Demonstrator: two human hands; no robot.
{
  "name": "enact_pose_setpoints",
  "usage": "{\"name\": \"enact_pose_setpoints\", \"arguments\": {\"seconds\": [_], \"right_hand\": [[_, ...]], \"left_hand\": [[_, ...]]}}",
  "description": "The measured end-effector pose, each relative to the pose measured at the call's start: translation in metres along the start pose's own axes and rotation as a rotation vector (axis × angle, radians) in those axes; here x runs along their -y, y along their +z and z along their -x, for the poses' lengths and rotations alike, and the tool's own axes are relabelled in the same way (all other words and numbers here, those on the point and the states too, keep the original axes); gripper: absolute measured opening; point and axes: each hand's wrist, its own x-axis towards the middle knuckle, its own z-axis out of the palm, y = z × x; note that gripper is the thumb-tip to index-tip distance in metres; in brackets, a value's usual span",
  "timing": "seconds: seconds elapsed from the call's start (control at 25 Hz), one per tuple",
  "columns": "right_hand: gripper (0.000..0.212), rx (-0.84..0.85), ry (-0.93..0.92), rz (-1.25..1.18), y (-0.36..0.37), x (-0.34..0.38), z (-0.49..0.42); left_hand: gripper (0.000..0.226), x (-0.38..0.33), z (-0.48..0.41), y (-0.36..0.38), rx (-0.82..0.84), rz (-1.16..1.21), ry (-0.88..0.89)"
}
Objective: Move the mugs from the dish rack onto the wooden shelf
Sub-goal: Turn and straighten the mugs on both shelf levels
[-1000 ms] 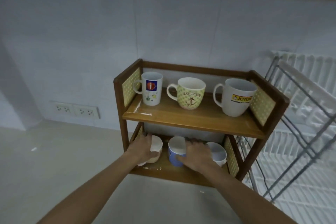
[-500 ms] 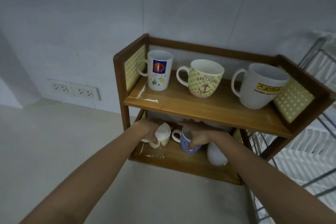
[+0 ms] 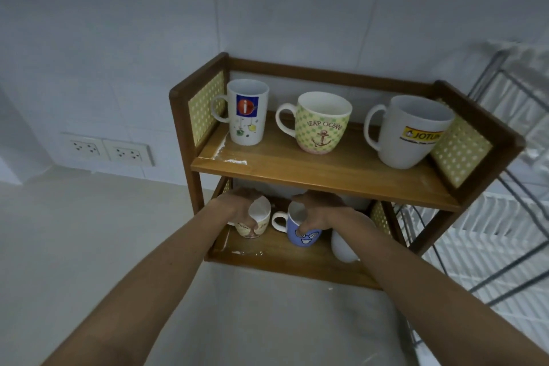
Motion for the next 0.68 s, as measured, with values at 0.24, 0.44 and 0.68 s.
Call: {"name": "enact_pose_setpoints", "arguments": {"seconds": [0.24,0.44,0.68], "right_hand": [[0.098,0.098,0.131,-0.321,-0.010,-0.018,0.016],[0.087,0.031,0.299,0.193,-0.017,-0.051,0.040],[0.078,-0.012,0.424,0.101,-0.005,-0.056,0.044]], "left_hand": [[0.099,-0.002,0.002,0.000,0.030,-0.041,0.026],[0.095,-0.057,0.001,0.005,-0.140,0.020,0.172],[0.093,-0.106,-0.012,0.016,-0.121,0.006,0.096]]}}
